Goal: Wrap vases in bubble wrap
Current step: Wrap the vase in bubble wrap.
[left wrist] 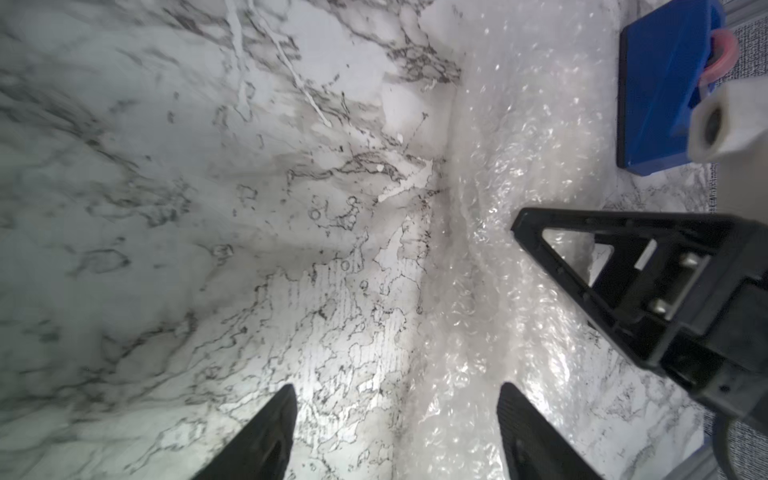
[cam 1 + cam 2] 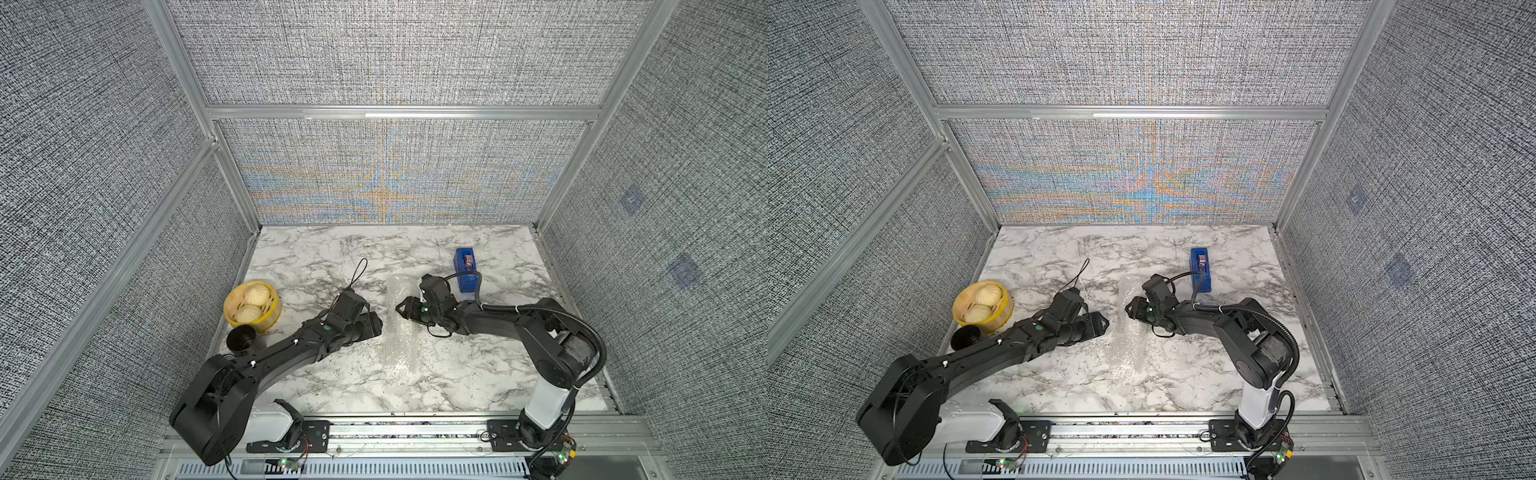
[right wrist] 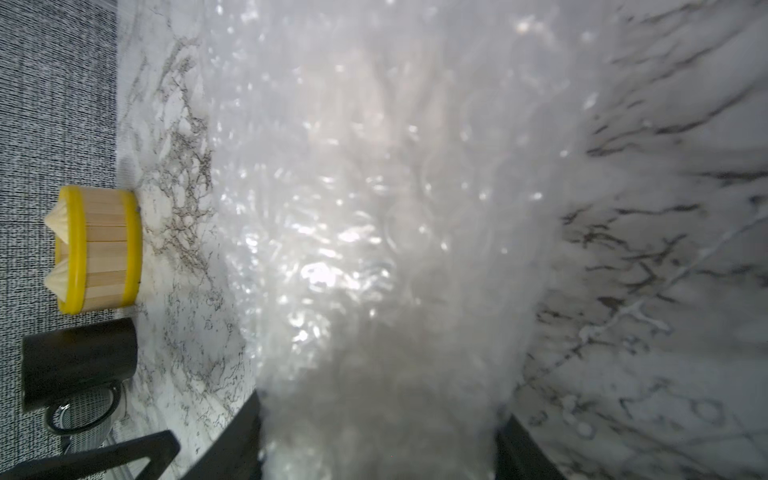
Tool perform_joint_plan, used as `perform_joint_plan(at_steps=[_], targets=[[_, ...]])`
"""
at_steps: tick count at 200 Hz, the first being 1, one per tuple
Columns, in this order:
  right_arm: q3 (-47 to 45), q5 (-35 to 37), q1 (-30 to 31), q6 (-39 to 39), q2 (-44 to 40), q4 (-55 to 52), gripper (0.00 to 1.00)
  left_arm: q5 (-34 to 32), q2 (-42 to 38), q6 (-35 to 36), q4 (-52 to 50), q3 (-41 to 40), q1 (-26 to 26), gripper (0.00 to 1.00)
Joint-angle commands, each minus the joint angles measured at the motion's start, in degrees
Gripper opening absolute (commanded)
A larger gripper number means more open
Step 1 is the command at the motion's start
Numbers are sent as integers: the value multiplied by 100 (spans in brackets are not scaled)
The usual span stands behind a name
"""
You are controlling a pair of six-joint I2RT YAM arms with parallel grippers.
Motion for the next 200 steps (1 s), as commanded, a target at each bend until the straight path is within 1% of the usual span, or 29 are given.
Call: perform_joint_plan(at_steps=[1, 14, 27, 48, 69, 96, 112, 128, 145, 174, 200], targets=[[-372, -149, -19, -110, -53, 6, 31, 646, 365, -62, 510, 214, 21, 75], [-604, -273, -83, -34, -111, 416, 31, 858, 635, 70, 391, 426, 29, 72], [-849, -415, -186, 71, -132, 851, 30, 933, 779, -53, 548, 390, 36, 68], [-1110, -490, -288, 49, -223, 1142, 29, 1236, 912, -245, 1230, 139, 44, 68], [-1331, -634, -328, 90, -240, 1586, 29, 1487, 1155, -297, 1504, 117, 45, 67], [-1336, -643, -341, 98, -208, 1563, 29, 1522, 1383, -328, 1730, 64, 42, 69], [-1381, -643, -337, 99, -208, 1651, 29, 1575, 1515, -328, 1810, 89, 43, 65], [-1411, -636, -342, 92, -227, 1698, 29, 1574, 1601, -289, 1825, 114, 33, 63], [-1473, -643, -339, 117, -202, 1856, 29, 1675, 1746, -276, 1959, 132, 40, 60], [-1510, -706, -343, 184, -128, 2026, 29, 1649, 1949, -276, 2055, 142, 40, 59], [-1508, -723, -346, 198, -95, 2042, 29, 1693, 2169, -262, 2107, 202, 32, 51]])
